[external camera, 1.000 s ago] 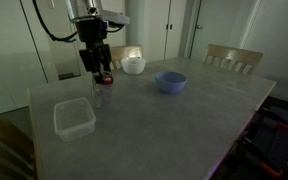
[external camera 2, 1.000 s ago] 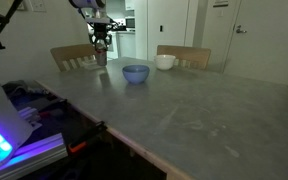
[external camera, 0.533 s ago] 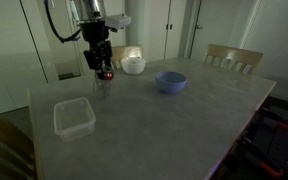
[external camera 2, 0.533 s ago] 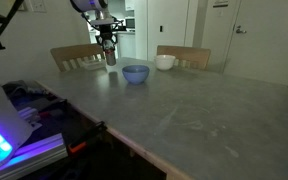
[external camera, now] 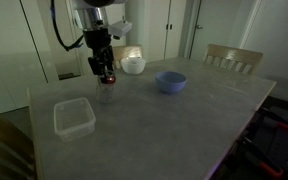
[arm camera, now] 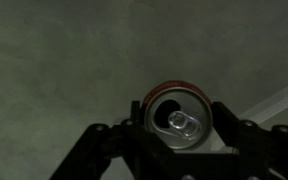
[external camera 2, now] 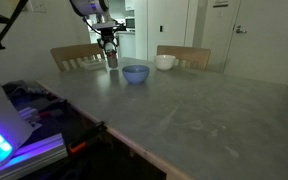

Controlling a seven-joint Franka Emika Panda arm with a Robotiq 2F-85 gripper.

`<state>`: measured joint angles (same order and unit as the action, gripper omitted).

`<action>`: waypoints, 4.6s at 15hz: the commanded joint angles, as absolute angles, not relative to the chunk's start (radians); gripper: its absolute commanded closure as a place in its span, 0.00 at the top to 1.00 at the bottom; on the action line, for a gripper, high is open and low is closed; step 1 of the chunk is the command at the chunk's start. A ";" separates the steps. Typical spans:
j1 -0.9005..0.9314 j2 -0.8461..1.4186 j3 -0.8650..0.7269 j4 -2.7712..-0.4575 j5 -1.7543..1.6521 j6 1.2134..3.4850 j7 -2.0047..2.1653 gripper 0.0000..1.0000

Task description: Shift the colorless bowl from the right end of the table to the left end, grab the canned bottle and position it next to the colorless bowl. Afterward, move the purple bowl to the right end and place the white bowl next to it

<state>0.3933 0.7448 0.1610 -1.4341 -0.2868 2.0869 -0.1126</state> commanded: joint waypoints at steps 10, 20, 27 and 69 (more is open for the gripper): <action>0.462 0.773 0.145 -1.442 -0.454 2.085 -0.161 0.99; 0.439 0.730 0.101 -1.415 -0.459 2.037 -0.129 1.00; 0.382 0.689 0.075 -1.397 -0.421 1.964 -0.061 1.00; -0.050 0.373 0.025 -2.159 0.043 2.571 -0.186 1.00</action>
<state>-0.0354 0.3982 0.0183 -2.0983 0.0434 2.5277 -0.1653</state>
